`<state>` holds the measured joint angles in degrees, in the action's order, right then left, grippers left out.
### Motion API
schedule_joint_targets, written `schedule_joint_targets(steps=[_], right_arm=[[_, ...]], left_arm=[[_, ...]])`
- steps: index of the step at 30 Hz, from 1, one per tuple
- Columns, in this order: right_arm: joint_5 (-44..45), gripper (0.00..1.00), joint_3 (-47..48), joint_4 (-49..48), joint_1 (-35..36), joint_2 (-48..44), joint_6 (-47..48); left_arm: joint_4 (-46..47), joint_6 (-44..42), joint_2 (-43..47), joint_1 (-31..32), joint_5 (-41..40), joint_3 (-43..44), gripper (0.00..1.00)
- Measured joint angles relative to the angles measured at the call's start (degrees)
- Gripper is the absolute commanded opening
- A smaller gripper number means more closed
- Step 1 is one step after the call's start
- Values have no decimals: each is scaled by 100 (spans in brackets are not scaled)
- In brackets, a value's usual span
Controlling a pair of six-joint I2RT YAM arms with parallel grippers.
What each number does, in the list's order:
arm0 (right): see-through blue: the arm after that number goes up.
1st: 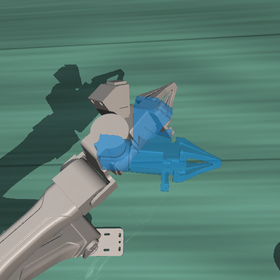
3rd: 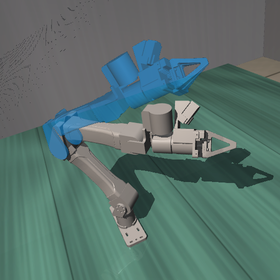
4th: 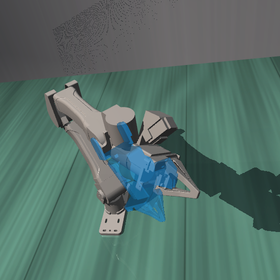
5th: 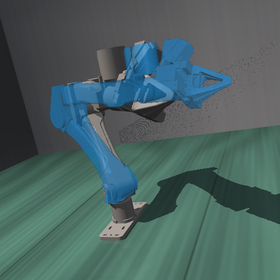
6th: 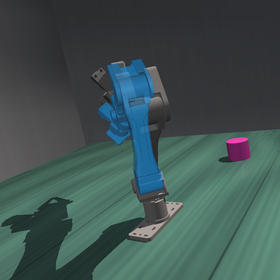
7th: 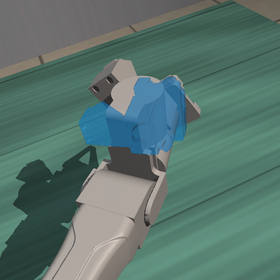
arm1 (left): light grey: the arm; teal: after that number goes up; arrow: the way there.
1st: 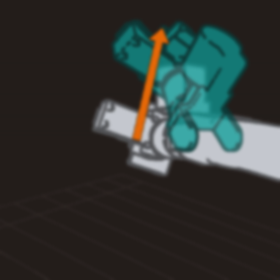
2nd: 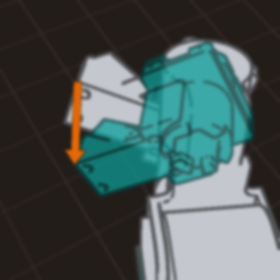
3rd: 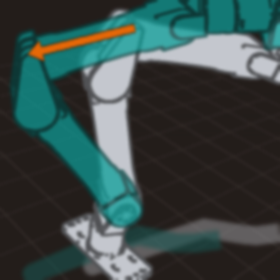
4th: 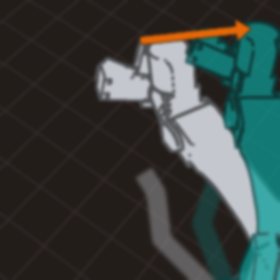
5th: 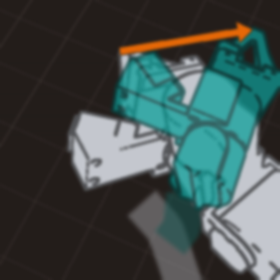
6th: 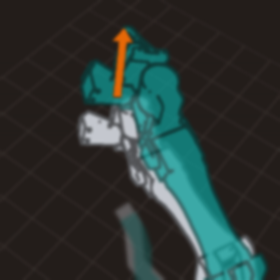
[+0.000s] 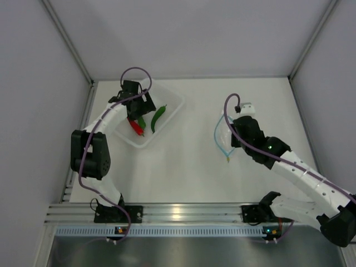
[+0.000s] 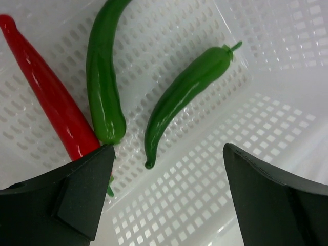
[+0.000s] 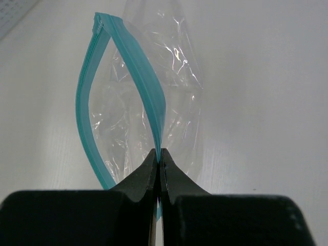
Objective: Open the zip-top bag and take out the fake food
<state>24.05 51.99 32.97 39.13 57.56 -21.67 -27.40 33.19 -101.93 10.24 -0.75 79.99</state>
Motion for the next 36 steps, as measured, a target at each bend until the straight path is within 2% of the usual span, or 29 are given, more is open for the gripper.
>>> schedule_joint_targets(steps=[2,6,14,19,22,24,28,29,32,35,36], right_arm=[[282,0,122,125,-203,107,216],[813,0,291,205,-531,660,531],[1982,0,1075,463,-804,2826,911],[2284,0,1827,538,-809,3823,1003],[2308,4,2238,566,-807,4350,1010],[2317,15,2437,566,-800,4708,1005],[2369,23,2629,643,-728,5239,1001],[2369,36,2647,671,-697,5318,979],[2326,46,2647,713,-616,5276,916],[2087,81,2643,717,-492,4935,807],[2015,82,2638,713,-452,4763,769]], left_arm=[[-24,2,232,0,142,-201,98],[-90,-24,1241,2,369,-804,98],[-446,-345,3602,0,540,-1338,98],[-879,-623,4374,0,319,-1502,98],[-1051,-723,4739,0,72,-1770,98],[-1143,-785,4996,0,-107,-1998,98],[-1270,-903,5532,0,-470,-2444,98],[-1309,-940,5659,0,-555,-2533,98],[-1357,-979,5914,0,-815,-2719,98],[-1386,-977,6030,0,-994,-2769,98],[-1381,-979,6048,0,-1045,-2769,98]])
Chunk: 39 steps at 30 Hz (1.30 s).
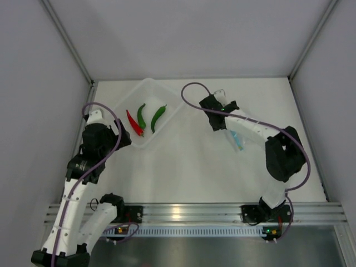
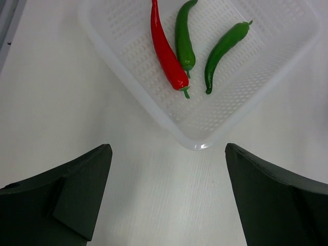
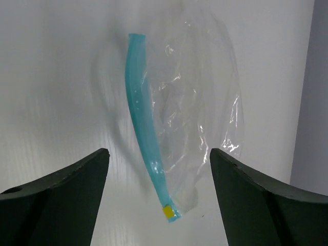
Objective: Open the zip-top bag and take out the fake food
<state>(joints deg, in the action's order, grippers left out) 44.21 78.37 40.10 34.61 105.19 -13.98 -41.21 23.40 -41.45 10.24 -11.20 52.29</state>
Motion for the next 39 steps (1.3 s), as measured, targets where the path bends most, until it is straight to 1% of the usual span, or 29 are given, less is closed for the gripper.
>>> schedule_joint_targets(steps=[2,4,5,6,14,16,20,25,28,33,39], right_arm=[[-179,82,-7,-4,68,-461,-22],[-385,83,-92,-59,107,-1110,-68],[-442,85,-162,-85,118,-1419,-81],[-511,99,-273,-118,118,-1821,-111],[-846,99,-1690,-358,122,-5088,-170],[-901,99,-1851,-341,122,-5744,-170],[-977,100,-1945,-186,122,-6686,-170],[-999,99,-1947,212,122,-7558,-166],[-1005,100,-1947,452,122,-7879,-164],[-1029,99,-1947,826,122,-8205,-164],[-1117,99,-1934,1130,122,-8456,-142]], left_arm=[[-2,2,11,0,-63,-2,98],[-2,2,11,0,-125,-2,98],[-2,4,17,0,-157,-4,98],[-2,4,37,0,-199,-11,98],[-2,-28,267,0,-557,-24,98],[-2,-50,289,0,-588,-24,98],[-2,-94,378,0,-549,-50,98],[-15,-131,686,0,-299,-175,98],[-20,-190,951,0,-31,-173,98],[-37,-282,1381,2,372,-125,98],[-197,-299,1836,4,1021,153,98]])
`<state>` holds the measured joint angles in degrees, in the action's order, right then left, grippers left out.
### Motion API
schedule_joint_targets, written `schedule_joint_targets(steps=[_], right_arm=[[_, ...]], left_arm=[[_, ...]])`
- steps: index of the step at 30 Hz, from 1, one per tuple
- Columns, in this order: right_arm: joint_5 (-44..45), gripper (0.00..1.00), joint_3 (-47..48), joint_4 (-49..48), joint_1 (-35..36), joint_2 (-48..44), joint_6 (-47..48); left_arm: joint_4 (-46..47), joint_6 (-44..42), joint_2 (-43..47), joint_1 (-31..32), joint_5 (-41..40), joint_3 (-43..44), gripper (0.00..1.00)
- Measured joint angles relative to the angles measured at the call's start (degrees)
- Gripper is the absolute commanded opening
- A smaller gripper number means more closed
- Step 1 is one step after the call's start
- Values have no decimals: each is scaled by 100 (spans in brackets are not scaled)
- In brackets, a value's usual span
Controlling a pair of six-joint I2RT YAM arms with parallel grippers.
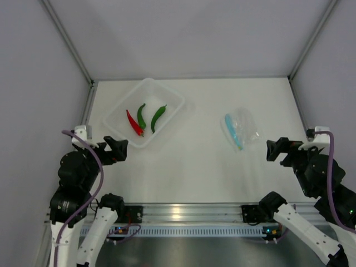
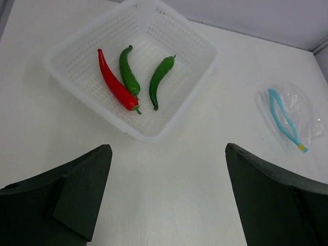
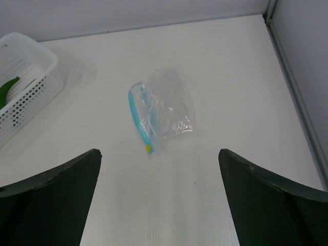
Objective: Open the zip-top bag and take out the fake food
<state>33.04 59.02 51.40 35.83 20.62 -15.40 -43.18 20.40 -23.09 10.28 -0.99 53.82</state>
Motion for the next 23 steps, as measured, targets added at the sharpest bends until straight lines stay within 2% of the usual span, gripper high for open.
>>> schedule_joint_targets(steps=[8,23], right_arm=[[-24,99,33,92,0,-37,44],[-35,100,-66,57,0,234,85]], left_arm=[[-199,4,284,0,282,74,98],[-275,0,-72,0,245,85,98]])
